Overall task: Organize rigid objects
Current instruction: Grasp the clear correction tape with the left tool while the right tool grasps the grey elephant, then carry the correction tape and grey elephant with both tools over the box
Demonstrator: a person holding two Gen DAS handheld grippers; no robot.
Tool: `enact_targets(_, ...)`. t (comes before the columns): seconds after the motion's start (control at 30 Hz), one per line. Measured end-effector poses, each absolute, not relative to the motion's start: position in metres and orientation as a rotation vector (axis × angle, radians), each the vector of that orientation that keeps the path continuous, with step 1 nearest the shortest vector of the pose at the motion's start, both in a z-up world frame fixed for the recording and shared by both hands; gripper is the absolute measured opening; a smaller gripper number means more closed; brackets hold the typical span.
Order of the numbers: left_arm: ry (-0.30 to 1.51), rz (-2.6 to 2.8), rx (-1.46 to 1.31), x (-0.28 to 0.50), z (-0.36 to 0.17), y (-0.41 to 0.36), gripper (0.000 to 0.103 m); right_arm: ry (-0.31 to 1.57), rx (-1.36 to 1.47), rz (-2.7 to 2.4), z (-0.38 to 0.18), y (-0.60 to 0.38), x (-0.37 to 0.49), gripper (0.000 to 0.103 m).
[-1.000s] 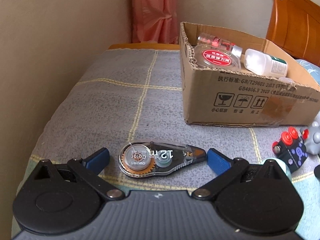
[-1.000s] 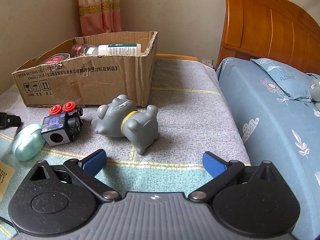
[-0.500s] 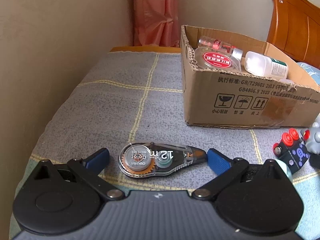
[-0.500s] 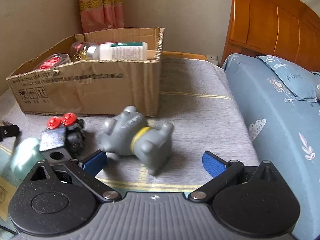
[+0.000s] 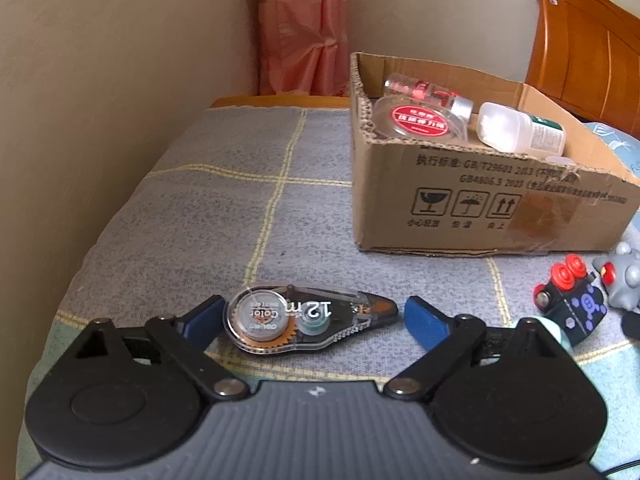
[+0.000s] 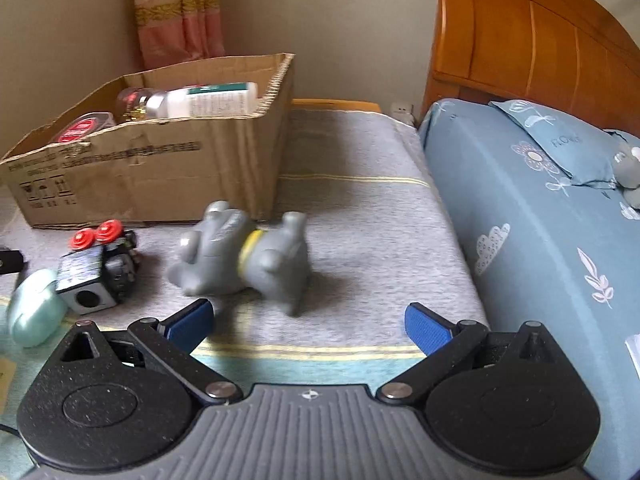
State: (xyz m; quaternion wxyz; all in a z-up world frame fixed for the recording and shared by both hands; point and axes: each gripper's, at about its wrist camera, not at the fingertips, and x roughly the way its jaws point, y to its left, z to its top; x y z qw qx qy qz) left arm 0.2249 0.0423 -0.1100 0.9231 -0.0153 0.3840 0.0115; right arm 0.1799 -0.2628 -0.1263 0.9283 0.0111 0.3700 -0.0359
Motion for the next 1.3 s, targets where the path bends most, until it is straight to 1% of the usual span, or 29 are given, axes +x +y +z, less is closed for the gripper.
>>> enact_targets(0.07, 0.782, 0.017, -0.03, 0.225, -0.11, 0.042, 0.09, 0.751, 0.038, -0.036, -0.124, -0.259, 0.18, 0.103)
enact_targets(0.33, 0.777, -0.005, -0.02, 0.228, -0.11, 0.042, 0.09, 0.724, 0.131, 0.042, -0.115, -0.25, 0.195, 0.102)
enact_targets(0.4, 0.777, -0.008, -0.02, 0.228, -0.11, 0.042, 0.09, 0.733, 0.127, 0.022, -0.115, -0.248, 0.199, 0.097)
enact_targets(0.53, 0.772, -0.016, -0.015, 0.229, -0.11, 0.041, 0.09, 0.746, 0.112, -0.028, -0.116, -0.244, 0.207, 0.093)
enact_targets(0.63, 0.772, -0.026, -0.011, 0.229, -0.11, 0.041, 0.09, 0.745, 0.072, -0.058, -0.118, -0.242, 0.208, 0.086)
enact_targets(1.0, 0.792, -0.145, 0.047, 0.228, -0.105, 0.047, 0.089, 0.739, -0.008, 0.038, -0.105, -0.249, 0.197, 0.083)
enact_targets(1.3, 0.818, -0.258, 0.112, 0.222, -0.087, 0.045, 0.089, 0.747, -0.035, 0.122, -0.087, -0.257, 0.19, 0.082)
